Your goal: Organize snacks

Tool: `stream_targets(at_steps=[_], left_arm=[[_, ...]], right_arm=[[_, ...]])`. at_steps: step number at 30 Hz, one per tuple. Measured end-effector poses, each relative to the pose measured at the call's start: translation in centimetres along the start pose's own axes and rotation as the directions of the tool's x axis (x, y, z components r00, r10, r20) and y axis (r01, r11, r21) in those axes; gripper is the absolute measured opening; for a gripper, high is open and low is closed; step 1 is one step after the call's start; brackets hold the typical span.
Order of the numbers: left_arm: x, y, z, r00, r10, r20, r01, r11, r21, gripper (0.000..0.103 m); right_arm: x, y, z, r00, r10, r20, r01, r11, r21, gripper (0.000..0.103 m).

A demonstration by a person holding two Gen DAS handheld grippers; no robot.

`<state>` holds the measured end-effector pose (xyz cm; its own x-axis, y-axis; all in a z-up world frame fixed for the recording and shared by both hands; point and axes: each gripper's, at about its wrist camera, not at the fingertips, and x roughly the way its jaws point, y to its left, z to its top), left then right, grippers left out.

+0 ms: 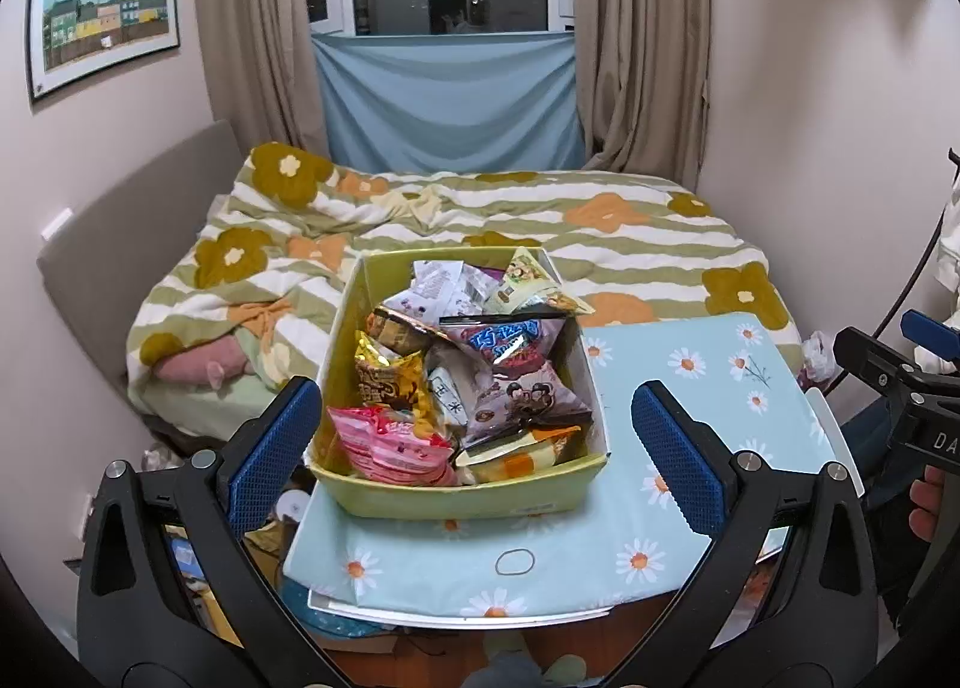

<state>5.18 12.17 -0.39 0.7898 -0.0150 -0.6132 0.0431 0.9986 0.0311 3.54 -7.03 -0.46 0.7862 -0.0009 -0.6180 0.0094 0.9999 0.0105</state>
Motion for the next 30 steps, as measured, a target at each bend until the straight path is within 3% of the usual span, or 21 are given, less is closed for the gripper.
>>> stream_targets(at_steps=[30], left_arm=[[-0.2, -0.4, 0.7, 1.0, -0.029, 0.01, 0.029, 0.999, 0.017, 0.103]], right_arm=[[-0.5, -1.4, -0.2, 1.0, -0.029, 0.0, 0.029, 0.999, 0.038, 0.103]])
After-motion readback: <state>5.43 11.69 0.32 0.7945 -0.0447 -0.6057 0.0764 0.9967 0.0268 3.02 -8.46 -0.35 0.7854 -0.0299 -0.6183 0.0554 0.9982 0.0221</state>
